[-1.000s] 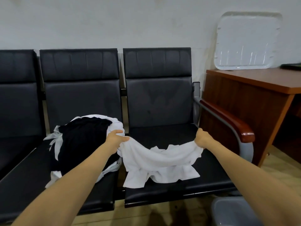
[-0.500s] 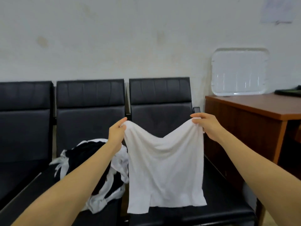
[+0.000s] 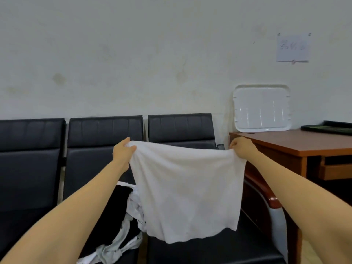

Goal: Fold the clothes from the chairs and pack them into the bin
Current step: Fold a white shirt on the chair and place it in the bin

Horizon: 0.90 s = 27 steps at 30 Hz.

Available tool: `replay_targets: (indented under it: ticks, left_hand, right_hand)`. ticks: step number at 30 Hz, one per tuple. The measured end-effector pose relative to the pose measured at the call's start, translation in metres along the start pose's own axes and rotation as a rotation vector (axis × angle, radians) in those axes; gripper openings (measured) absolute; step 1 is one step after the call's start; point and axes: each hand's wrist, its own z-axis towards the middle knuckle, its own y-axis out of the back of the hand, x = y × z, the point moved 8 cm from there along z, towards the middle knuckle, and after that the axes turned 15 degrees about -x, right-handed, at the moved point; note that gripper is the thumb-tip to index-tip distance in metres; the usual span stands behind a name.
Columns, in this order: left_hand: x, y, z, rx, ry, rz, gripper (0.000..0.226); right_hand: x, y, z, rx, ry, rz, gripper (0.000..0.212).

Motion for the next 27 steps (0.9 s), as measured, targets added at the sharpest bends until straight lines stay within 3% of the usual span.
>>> replay_targets:
  ticks: [3,7,10,15,19,27]
  left_hand:
    - [0.014,-0.003,-0.007,0.110,0.087,0.100,0.052]
    - [0.018,-0.016,-0.025,0.239,0.175,0.061,0.055]
    - [0.020,-0.021,-0.026,0.274,0.163,0.068,0.057]
    - [0.035,-0.021,-0.015,0.239,0.135,0.097,0.055]
    - [0.039,-0.021,-0.014,0.201,0.121,0.089,0.055]
    - [0.058,-0.026,-0.049,0.328,0.181,0.298,0.043]
  right_hand:
    - [0.007,0.004,-0.009,0.009,-0.042,0.117,0.022]
    - [0.004,-0.011,-0.022,0.145,-0.400,0.652,0.022]
    - [-0.008,-0.018,-0.028,0.215,-0.532,0.738,0.025]
    - [-0.031,-0.028,-0.033,0.208,-0.617,0.782,0.042]
    - [-0.045,-0.036,-0.035,0.258,-0.627,0.658,0.033]
    - [-0.040,-0.035,-0.071,0.429,-0.653,0.468,0.026]
